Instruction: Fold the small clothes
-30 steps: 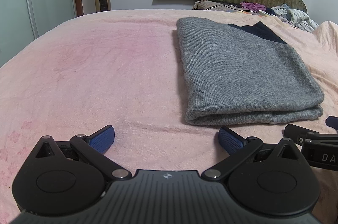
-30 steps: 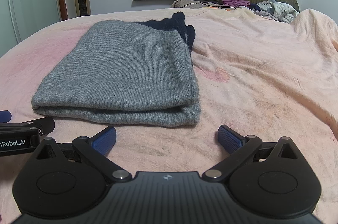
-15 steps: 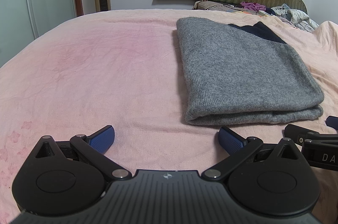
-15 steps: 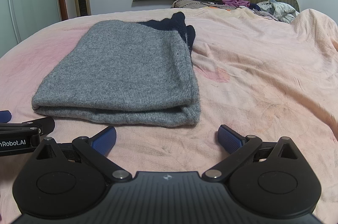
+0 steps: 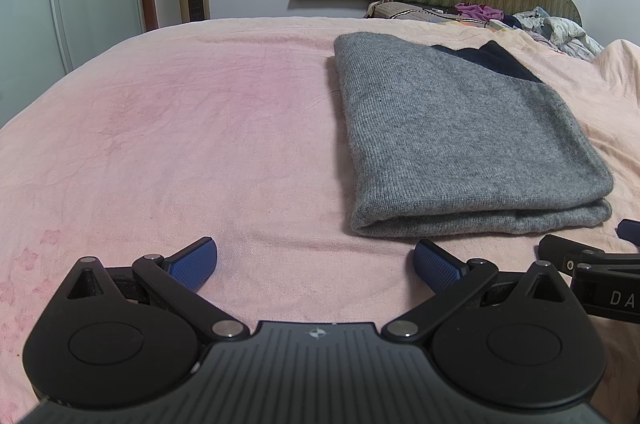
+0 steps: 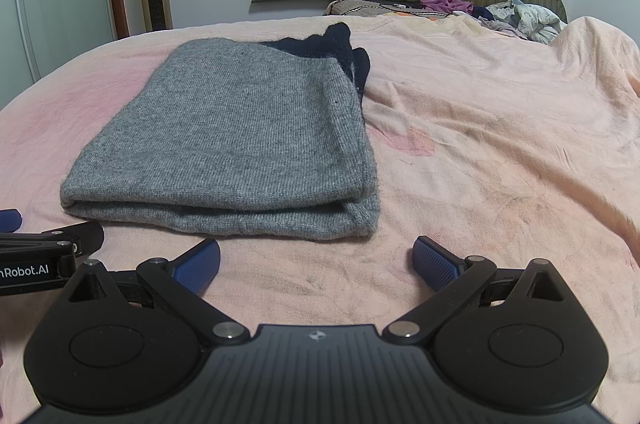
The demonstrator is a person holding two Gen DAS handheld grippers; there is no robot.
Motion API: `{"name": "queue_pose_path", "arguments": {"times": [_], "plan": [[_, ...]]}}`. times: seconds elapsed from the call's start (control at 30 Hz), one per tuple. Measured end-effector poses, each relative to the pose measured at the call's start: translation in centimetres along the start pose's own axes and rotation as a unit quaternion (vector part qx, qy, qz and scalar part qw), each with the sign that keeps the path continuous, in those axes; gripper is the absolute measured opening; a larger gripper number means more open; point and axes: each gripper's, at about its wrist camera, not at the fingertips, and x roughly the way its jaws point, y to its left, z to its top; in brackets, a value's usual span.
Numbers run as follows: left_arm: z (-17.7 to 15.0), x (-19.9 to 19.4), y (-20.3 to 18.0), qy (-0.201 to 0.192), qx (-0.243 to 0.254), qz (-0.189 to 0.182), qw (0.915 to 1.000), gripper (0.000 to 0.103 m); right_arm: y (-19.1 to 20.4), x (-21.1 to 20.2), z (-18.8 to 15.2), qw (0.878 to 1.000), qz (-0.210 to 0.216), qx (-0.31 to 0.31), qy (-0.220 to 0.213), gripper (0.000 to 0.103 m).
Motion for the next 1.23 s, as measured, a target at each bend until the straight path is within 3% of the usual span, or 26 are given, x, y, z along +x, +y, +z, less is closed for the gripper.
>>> {"name": "queue_pose_path", "arguments": {"times": [1.23], "plan": [[1.2, -2.3, 1.2, 0.006, -0.006, 0.015, 0.9999, 0.103, -1.0, -2.3, 1.5, 1.000, 0.018, 0.017, -0.010, 0.103]]}}
